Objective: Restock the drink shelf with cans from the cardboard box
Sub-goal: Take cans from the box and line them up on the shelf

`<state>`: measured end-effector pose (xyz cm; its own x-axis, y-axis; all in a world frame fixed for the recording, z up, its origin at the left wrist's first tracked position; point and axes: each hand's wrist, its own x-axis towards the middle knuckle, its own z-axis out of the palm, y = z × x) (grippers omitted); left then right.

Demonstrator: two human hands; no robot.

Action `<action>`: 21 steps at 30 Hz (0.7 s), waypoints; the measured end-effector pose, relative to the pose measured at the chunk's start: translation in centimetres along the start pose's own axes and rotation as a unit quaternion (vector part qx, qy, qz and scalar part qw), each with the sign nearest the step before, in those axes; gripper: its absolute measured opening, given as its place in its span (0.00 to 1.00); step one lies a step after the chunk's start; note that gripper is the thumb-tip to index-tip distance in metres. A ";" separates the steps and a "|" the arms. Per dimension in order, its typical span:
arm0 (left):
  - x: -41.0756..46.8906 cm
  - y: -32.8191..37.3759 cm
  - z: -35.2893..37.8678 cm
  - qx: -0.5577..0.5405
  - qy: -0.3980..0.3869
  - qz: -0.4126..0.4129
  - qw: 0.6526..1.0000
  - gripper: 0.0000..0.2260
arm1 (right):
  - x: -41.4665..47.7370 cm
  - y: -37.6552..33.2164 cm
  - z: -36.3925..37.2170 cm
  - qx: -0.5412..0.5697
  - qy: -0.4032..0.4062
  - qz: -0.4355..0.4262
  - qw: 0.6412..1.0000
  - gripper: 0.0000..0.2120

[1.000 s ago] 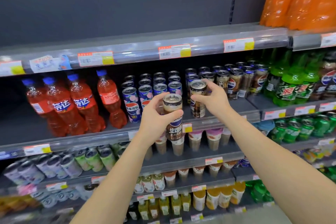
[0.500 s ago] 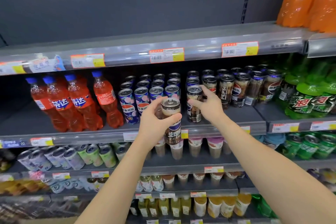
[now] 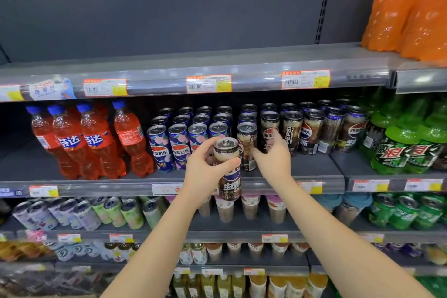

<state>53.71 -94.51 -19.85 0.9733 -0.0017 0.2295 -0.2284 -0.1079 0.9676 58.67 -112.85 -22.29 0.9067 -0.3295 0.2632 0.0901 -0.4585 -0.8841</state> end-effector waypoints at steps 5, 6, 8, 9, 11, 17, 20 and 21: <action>0.7 0.3 1.9 0.006 -0.008 0.011 1.000 0.27 | -4.2 -0.9 -3.0 0.119 -0.222 -0.010 0.968 0.33; 0.8 0.6 2.6 0.005 -0.009 0.015 1.000 0.27 | -4.7 -1.0 -3.2 0.126 -0.252 -0.014 0.959 0.33; 0.9 0.9 3.8 0.006 -0.013 0.022 1.000 0.26 | -4.7 -0.8 -3.3 0.110 -0.218 -0.024 0.969 0.36; 1.0 1.1 4.3 0.000 -0.018 0.021 1.000 0.26 | -4.5 -0.8 -3.3 0.098 -0.184 -0.025 0.978 0.37; 1.3 1.4 5.0 -0.003 -0.038 0.016 0.999 0.26 | -3.9 -0.8 -3.7 0.084 -0.136 -0.027 0.987 0.36; 2.2 1.5 3.7 0.234 0.010 0.095 0.968 0.34 | -1.3 -0.1 -5.5 0.072 -0.063 -0.004 0.995 0.38; 2.4 0.7 3.0 0.353 0.020 0.125 0.927 0.31 | 0.5 0.9 -5.1 0.048 -0.038 -0.009 0.998 0.37; 2.4 0.4 2.9 0.380 0.018 0.133 0.915 0.31 | 1.0 1.3 -4.9 0.046 -0.034 -0.004 0.998 0.36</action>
<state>55.97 -97.41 -19.20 0.8812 -0.0965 0.4628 -0.3614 -0.7686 0.5279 57.72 -117.78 -21.26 0.9314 -0.2678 0.2465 0.1324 -0.3813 -0.9149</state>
